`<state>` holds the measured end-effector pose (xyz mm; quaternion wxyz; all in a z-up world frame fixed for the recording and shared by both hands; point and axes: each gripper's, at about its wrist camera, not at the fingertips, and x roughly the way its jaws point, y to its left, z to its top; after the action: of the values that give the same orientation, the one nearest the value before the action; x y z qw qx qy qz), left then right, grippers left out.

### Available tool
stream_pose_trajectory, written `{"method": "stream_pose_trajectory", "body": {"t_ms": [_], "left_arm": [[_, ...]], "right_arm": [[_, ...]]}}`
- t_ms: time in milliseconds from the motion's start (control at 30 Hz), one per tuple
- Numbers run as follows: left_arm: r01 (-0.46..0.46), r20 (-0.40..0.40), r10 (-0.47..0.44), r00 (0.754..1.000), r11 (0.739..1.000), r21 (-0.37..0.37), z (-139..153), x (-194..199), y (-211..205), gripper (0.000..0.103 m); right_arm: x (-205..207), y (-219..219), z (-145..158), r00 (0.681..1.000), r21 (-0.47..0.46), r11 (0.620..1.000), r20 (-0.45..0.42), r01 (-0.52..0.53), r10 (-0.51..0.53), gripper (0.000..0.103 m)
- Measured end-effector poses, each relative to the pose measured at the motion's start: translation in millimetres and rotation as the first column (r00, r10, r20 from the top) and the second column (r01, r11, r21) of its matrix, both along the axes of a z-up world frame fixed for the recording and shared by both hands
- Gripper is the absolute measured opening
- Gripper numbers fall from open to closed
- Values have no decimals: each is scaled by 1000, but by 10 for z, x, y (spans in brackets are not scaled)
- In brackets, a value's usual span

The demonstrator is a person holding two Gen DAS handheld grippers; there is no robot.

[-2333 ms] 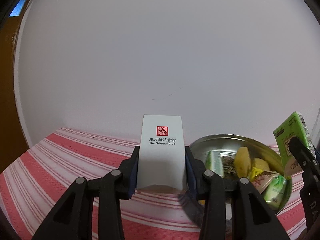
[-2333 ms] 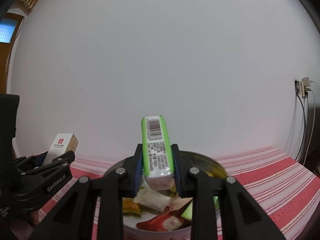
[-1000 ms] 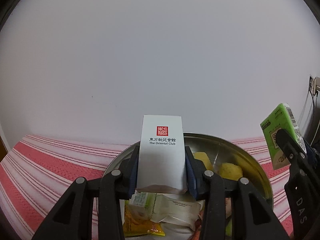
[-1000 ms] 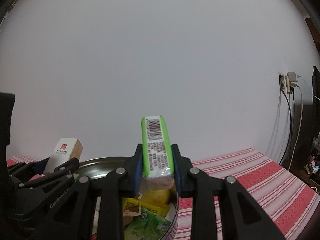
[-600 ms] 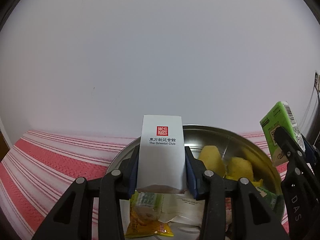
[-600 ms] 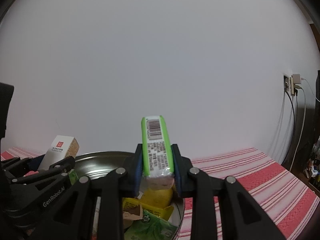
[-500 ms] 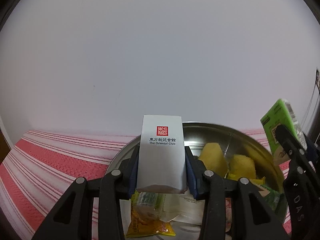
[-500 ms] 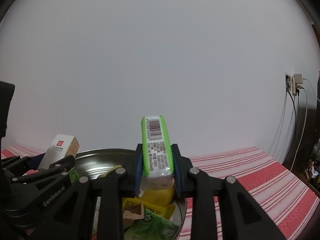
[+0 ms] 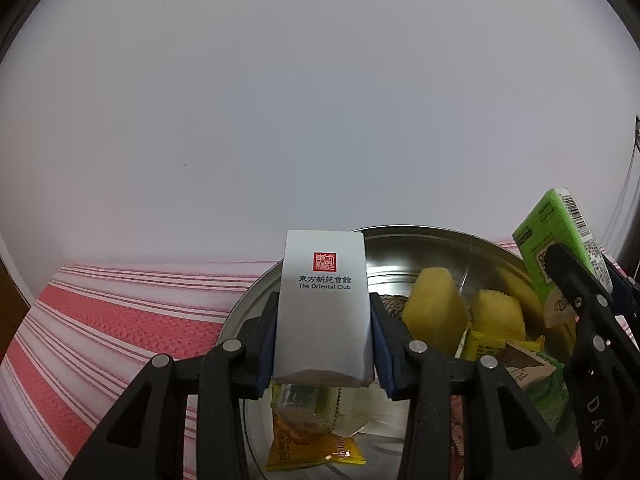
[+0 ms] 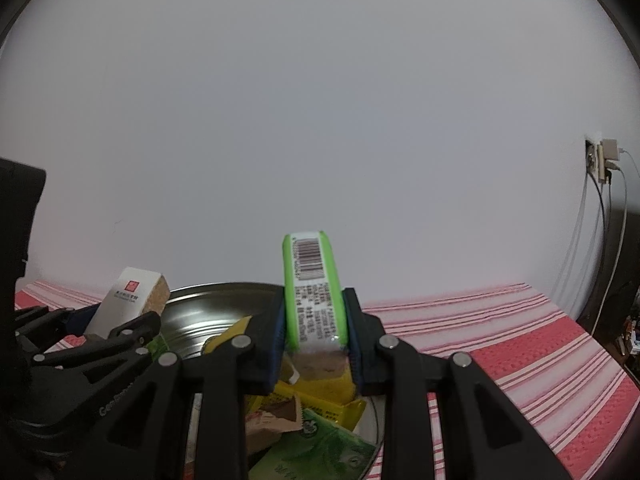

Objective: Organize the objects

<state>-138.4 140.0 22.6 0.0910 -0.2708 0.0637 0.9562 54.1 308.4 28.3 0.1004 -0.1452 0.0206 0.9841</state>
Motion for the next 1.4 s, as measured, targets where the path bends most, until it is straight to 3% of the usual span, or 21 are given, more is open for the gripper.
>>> {"method": "stream_pose_trajectory", "body": {"t_ms": [200,367,433,500,567,600,667,833,1133,1400], "left_arm": [[37,-7,-37,999,999,3,-32,14,99,43],[85,7,-86,996,995,52,-27,25,116,45],[62,29,-64,998,996,68,-19,1,82,58],[-10,40,7,999,997,72,10,-26,10,72],[-54,29,51,998,993,108,60,-16,-85,83],[-57,26,54,998,990,131,89,-7,-122,87],[-62,20,59,998,985,162,125,21,-136,88],[-56,3,56,998,993,107,143,133,-136,89],[-71,-65,78,995,993,94,-92,283,-64,89],[-98,-164,102,981,995,33,-273,320,-49,89]], "right_arm": [[-10,-103,-37,999,2,999,35,-32,32,26],[-49,-236,-60,994,-3,997,73,-81,81,29],[-20,-239,-61,994,-6,997,66,-83,83,32],[3,-200,-55,995,-22,997,66,-76,77,42],[33,-117,-51,997,-62,996,52,-60,63,67],[66,-88,-53,997,-87,994,40,-63,66,73],[101,87,-66,997,-140,987,3,-74,75,85],[272,146,-14,997,-157,987,-62,-45,35,99],[339,232,9,994,-219,976,-110,-7,-17,103],[574,36,38,982,-128,991,-183,30,-53,103]]}}
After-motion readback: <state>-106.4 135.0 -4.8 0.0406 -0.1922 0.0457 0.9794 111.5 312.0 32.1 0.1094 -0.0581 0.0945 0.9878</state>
